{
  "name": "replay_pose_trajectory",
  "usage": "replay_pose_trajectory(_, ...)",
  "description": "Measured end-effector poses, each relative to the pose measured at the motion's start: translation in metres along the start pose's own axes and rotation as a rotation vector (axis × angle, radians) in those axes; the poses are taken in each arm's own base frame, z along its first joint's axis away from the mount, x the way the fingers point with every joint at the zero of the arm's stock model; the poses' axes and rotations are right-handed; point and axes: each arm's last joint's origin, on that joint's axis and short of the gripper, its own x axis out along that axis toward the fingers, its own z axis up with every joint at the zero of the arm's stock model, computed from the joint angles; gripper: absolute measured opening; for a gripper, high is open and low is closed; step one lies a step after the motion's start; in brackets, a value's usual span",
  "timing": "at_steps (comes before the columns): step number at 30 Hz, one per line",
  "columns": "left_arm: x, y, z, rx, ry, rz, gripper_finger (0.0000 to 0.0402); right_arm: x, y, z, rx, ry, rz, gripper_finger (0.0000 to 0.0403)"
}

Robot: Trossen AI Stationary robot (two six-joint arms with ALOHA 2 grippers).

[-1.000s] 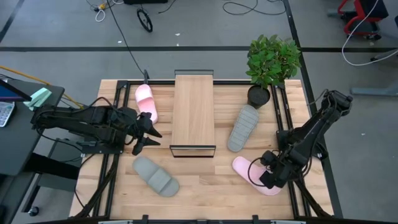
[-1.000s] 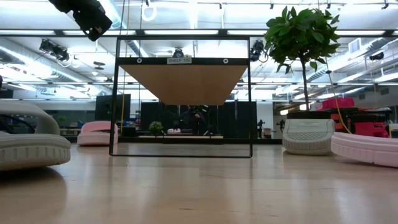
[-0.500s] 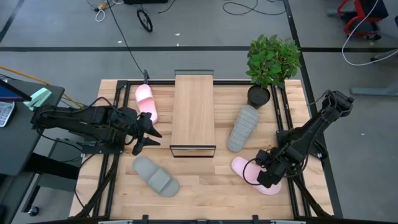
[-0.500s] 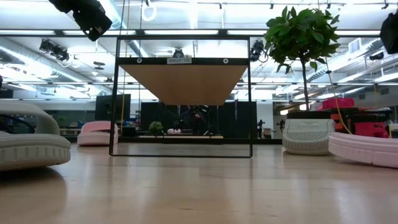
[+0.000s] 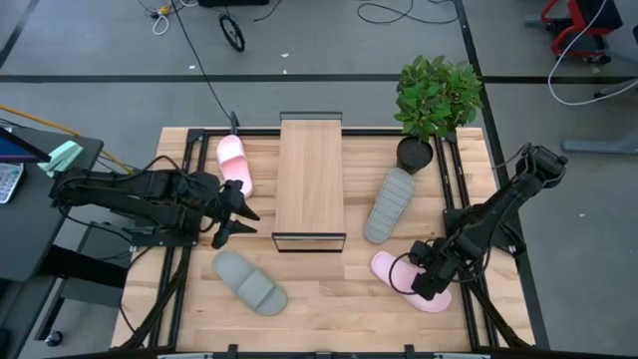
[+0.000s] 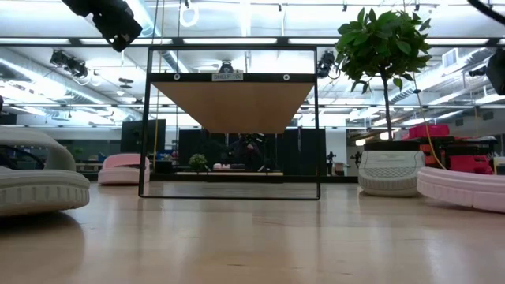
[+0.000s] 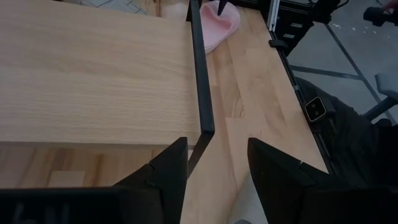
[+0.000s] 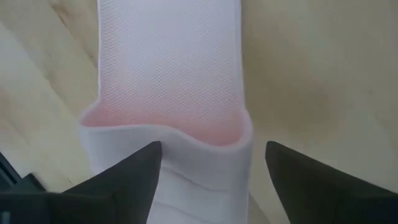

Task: Pick and place slides into the shelf
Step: Put the bottom pink slides on top of the shelf

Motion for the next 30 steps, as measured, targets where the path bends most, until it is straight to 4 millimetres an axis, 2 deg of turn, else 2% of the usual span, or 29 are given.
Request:
replay_pose_trajectory(3, 0.000, 0.000, 0.000, 0.000, 0.000, 0.000, 0.0172, 0.004, -0.005, -0.001, 0.043, 0.017, -0.011, 0.0257)
replay_pose_trajectory(5, 0.000, 0.000, 0.000, 0.000, 0.000, 0.000, 0.0172, 0.005, -0.005, -0.002, 0.068, 0.032, -0.012, 0.0219)
replay_pose_trajectory(11, 0.000, 0.000, 0.000, 0.001, -0.001, 0.000, 0.0172, 0.002, -0.003, -0.002, 0.071, 0.065, -0.017, 0.0038)
replay_pose_trajectory(12, 0.000, 0.000, 0.000, 0.001, 0.000, 0.000, 0.0172, 0.000, -0.001, -0.002, 0.063, 0.069, -0.009, 0.0027)
replay_pose_trajectory(16, 0.000, 0.000, 0.000, 0.001, 0.000, 0.000, 0.0172, -0.015, 0.010, 0.000, 0.066, 0.068, -0.010, 0.0033)
replay_pose_trajectory(19, 0.000, 0.000, 0.000, 0.002, 0.000, 0.000, 0.0172, -0.034, 0.017, 0.001, 0.053, 0.069, -0.050, 0.0027)
replay_pose_trajectory(23, 0.000, 0.000, 0.000, 0.003, 0.000, 0.000, 0.0172, -0.073, 0.032, 0.005, 0.029, 0.038, -0.080, 0.0027)
replay_pose_trajectory(30, 0.000, 0.000, 0.000, 0.004, 0.000, 0.000, 0.0172, -0.151, 0.059, 0.018, -0.090, -0.178, -0.077, 0.0027)
